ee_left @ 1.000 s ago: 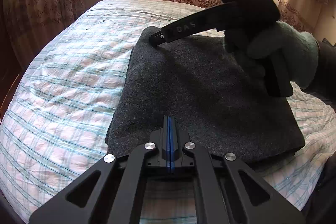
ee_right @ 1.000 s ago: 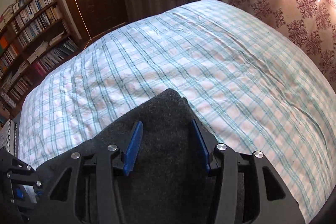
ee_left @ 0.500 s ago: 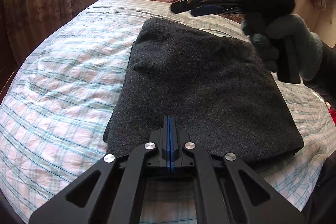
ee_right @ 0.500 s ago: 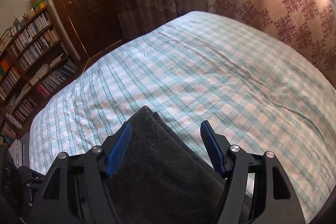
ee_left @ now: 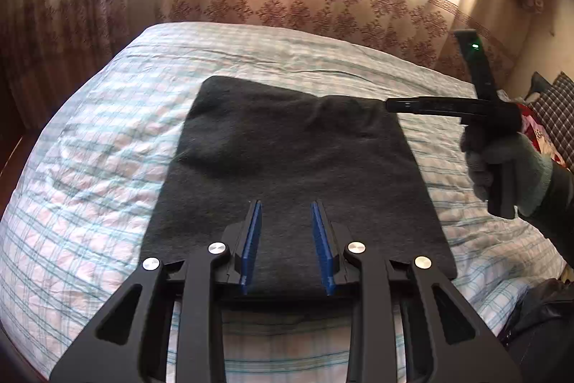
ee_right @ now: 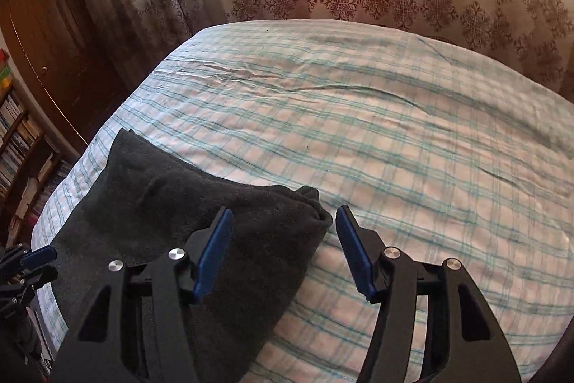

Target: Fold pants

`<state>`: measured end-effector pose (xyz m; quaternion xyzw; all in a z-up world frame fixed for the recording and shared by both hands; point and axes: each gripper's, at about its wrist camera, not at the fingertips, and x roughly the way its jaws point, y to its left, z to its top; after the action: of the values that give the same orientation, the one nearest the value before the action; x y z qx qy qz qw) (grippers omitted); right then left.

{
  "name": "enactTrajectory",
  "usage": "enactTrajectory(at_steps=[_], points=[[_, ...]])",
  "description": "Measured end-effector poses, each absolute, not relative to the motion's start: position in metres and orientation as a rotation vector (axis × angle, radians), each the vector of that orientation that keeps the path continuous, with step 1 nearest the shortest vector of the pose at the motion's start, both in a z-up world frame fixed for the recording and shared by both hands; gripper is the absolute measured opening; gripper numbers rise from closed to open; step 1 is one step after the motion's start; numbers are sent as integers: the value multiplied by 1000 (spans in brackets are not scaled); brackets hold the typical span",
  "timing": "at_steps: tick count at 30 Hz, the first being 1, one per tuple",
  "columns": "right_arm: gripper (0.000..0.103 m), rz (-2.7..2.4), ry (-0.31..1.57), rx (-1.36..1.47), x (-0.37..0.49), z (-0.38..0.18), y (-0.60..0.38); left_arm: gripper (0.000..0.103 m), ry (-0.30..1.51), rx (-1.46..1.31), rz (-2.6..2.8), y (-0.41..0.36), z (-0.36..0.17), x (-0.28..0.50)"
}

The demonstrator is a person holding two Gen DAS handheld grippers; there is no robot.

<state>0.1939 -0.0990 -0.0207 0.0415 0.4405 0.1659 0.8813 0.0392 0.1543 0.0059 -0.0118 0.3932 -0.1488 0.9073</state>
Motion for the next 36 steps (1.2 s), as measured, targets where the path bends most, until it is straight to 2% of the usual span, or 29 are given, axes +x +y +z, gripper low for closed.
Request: enactTrajectory(at_steps=[5,8,14,19,23,30,36], points=[[59,323,947,54,213,-41,-83,29,883,6,-383,116,-22,33],[59,322,969,46,222,-50,-79,29,888,7,-378,117,-42,27],[60,337,974,55,224,-49,-83,29,886,-17,-392,123,-47,26],[59,390,870,58,181,-8,-92,31,870,-33,-370,129,-28,25],[59,516,868,26,127,3,-85,34,818,-54,-253,160,-17,21],[59,666,975,-22,50,-24,-63,34,820,-71,-151,190,-28,28],[60,668,1040,-41,40,-45,-54,34,818,-45,-142,190,-37,28]])
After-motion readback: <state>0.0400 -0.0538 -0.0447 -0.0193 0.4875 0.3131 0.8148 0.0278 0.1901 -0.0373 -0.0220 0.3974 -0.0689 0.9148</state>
